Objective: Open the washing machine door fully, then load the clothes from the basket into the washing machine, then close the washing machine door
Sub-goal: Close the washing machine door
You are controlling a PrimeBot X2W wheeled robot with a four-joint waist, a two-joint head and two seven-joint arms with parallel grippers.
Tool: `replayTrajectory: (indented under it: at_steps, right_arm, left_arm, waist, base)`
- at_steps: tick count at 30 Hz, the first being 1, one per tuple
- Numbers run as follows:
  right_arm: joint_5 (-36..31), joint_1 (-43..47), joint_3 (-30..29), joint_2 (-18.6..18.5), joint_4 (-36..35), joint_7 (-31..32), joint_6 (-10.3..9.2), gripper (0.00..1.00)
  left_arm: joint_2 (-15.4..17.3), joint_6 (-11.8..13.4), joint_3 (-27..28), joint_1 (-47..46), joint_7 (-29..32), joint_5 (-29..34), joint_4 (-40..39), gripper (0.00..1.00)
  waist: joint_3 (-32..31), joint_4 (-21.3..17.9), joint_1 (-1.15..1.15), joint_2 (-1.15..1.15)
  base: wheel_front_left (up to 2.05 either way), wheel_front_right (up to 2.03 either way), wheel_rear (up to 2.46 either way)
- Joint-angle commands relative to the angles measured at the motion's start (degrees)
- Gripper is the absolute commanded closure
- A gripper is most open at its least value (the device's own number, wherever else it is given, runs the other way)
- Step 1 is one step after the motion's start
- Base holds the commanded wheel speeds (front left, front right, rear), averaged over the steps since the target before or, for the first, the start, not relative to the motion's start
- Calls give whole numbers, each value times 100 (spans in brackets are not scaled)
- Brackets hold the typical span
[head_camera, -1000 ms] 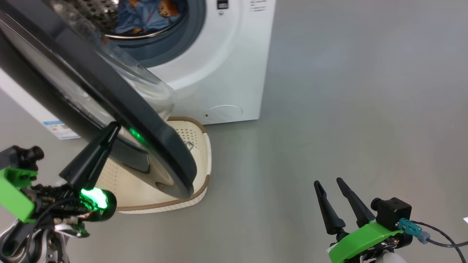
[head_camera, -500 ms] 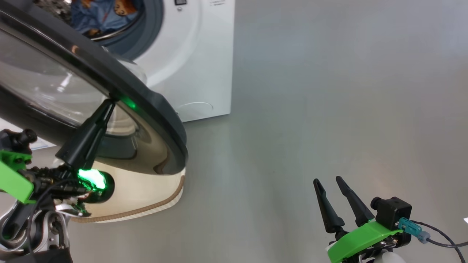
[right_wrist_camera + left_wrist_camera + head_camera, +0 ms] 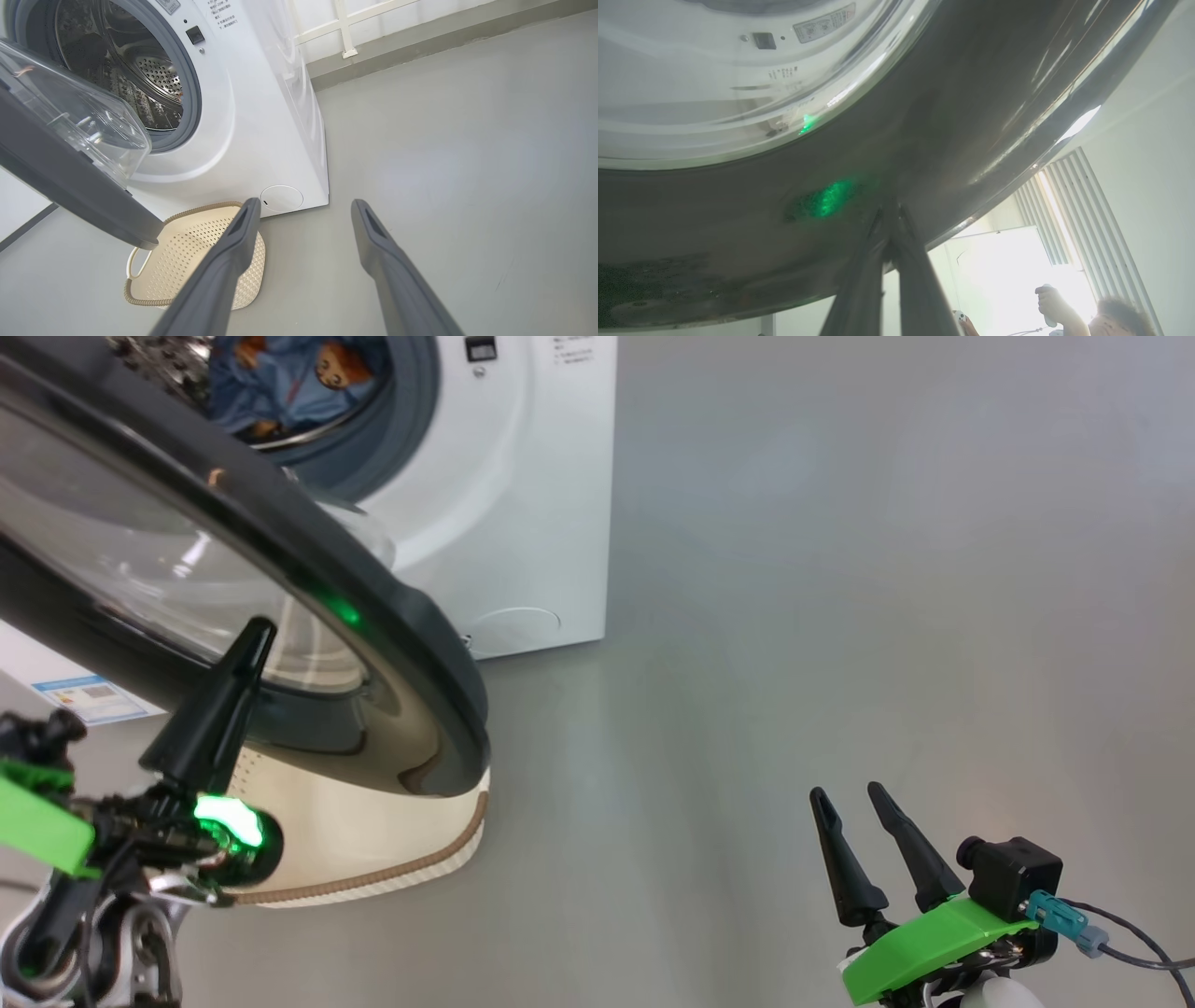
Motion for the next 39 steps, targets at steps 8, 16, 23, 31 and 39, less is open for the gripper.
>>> replayTrajectory:
  at_steps: [8,16,23,31,39]
  right_arm:
    - [16,25,152,42,-156,-28,9,0]
    - [37,149,104,45,-162,-28,9,0]
    - [10,206,83,47,-210,-28,9,0]
    - [-1,270,6,49,-359,-28,9,0]
    - [-29,301,-24,49,-407,-28,9,0]
  left_arm:
    - [115,-40,155,493,-805,368,-524,100]
    - [115,-40,58,963,-1578,509,-699,100]
    - [115,-40,-228,1249,-2584,761,-726,100]
    - [115,-41,-494,1498,-3343,1228,-746,0]
    - [320,-41,-760,1588,-4268,2242,-831,0]
  waist:
    - [-318,230,0,0]
    - [-482,340,0,0]
    - [-567,387,0,0]
    - [-625,427,0,0]
    - [-625,469,0,0]
  base:
    - [0,0,0]
    - [0,0,0]
    - [0,0,0]
    - [0,0,0]
    - [0,0,0]
